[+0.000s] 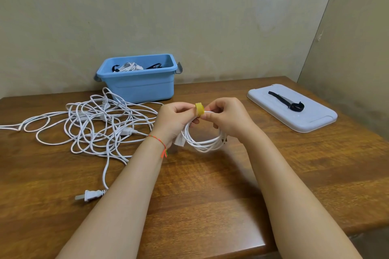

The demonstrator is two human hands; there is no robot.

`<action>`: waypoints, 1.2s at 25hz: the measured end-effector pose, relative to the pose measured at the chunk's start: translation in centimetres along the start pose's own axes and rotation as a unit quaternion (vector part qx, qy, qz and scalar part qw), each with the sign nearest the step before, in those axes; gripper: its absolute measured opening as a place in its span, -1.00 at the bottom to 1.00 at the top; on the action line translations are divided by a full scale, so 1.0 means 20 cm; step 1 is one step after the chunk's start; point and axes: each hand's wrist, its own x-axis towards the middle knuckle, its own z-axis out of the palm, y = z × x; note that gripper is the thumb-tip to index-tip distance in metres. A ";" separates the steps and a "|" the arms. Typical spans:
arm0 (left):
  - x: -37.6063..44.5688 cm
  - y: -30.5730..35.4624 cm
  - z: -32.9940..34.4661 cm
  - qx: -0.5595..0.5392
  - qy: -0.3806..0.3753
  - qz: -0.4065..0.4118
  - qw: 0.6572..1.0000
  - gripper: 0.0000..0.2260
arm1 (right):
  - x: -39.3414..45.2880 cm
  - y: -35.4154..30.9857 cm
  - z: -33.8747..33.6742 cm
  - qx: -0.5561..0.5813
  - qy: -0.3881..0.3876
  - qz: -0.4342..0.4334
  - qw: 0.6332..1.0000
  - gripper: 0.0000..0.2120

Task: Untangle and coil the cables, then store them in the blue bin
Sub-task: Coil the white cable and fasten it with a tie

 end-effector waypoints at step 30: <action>0.01 -0.04 0.01 0.278 0.037 0.166 0.945 -0.90 | 0.00 0.00 0.02 0.044 -0.011 -0.009 0.999 -0.94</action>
